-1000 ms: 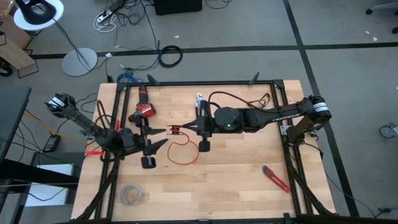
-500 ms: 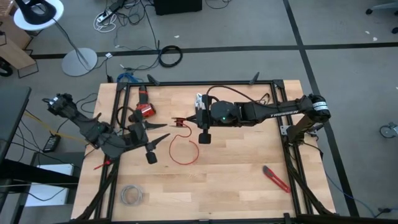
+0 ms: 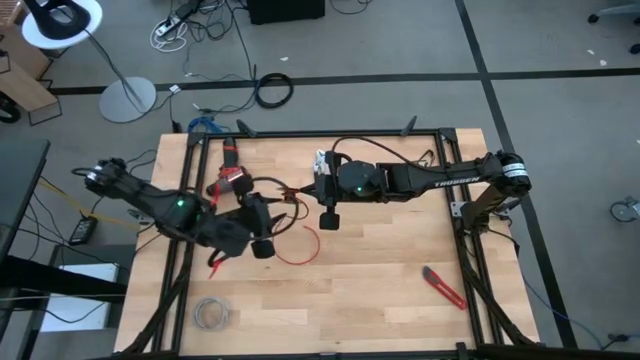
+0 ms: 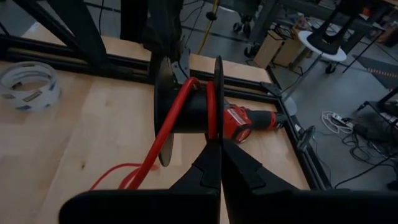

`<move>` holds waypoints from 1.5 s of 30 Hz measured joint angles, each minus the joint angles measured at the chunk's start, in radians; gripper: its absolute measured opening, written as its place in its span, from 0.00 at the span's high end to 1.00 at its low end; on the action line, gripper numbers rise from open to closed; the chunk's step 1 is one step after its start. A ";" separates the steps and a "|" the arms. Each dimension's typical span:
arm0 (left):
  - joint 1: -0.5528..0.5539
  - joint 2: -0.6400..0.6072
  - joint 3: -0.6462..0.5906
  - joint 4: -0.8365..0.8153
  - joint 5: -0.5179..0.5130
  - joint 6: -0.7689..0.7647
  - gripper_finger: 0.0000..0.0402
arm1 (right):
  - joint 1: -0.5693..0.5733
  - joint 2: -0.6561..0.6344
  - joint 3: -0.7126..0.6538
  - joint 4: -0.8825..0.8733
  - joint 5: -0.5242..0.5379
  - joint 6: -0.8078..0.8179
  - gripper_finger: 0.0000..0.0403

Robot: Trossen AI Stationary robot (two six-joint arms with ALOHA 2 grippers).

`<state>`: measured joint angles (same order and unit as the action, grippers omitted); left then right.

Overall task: Coil cords
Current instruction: Coil the red wire onto the black spool

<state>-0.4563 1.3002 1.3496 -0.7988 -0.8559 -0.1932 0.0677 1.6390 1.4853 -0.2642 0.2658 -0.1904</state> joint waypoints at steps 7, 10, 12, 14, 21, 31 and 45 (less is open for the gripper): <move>0.031 0.054 0.062 -0.047 0.036 0.025 0.60 | 0.000 0.000 0.000 -0.016 -0.004 0.007 1.00; 0.047 0.070 0.064 -0.061 0.057 0.025 0.63 | 0.000 0.000 0.000 -0.017 -0.005 0.007 1.00; 0.057 0.075 0.064 -0.062 0.074 0.026 0.65 | 0.000 0.000 0.000 -0.017 -0.008 0.006 1.00; 0.061 0.075 0.064 -0.061 0.093 0.027 0.69 | 0.000 0.000 0.000 -0.016 -0.008 0.006 1.00; 0.064 0.075 0.064 -0.061 0.100 0.031 0.82 | 0.000 0.000 0.000 -0.016 -0.008 0.005 1.00; 0.068 0.075 0.064 -0.090 0.096 0.032 0.99 | 0.001 0.000 0.000 0.024 -0.008 -0.017 1.00; 0.069 0.071 0.063 -0.083 0.176 0.029 1.00 | 0.040 0.000 0.000 0.087 -0.044 -0.085 0.93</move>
<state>-0.3877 1.3712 1.4124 -0.8814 -0.6800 -0.1643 0.1075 1.6394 1.4849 -0.1769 0.2218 -0.2755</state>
